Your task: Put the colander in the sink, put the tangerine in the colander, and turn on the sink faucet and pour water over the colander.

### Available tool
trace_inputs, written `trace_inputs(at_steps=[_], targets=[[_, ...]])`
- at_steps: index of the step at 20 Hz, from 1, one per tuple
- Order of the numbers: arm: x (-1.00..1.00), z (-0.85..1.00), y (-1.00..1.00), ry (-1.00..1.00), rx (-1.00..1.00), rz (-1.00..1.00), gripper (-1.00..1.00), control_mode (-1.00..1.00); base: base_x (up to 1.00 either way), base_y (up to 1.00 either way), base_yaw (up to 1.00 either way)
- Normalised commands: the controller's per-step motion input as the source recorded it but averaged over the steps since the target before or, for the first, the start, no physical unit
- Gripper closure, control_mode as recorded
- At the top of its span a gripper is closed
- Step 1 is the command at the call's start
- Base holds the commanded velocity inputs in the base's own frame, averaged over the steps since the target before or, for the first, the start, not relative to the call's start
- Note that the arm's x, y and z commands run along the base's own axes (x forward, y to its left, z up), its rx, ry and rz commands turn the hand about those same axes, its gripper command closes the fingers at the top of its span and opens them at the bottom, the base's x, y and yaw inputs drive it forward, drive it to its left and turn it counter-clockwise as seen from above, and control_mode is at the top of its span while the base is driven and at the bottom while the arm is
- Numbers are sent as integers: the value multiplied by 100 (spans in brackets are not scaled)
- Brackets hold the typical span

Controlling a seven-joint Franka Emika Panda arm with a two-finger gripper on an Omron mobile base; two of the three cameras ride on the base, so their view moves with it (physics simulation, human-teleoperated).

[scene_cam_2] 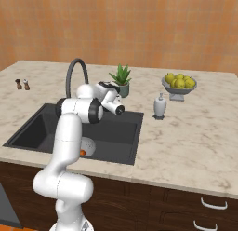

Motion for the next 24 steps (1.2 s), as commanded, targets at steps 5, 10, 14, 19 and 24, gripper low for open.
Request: trace_inputs(at_steps=[5,10,14,19,24], targets=[[0,-38,-84,0,0,0,100,-100,0,0,0],[0,-39,-85,0,0,0,100,-100,0,0,0],[0,-40,-79,0,0,0,100,-100,0,0,0],[0,-38,-73,0,0,0,100,-100,0,0,0],[0,-25,-61,0,0,0,100,-100,0,0,0]])
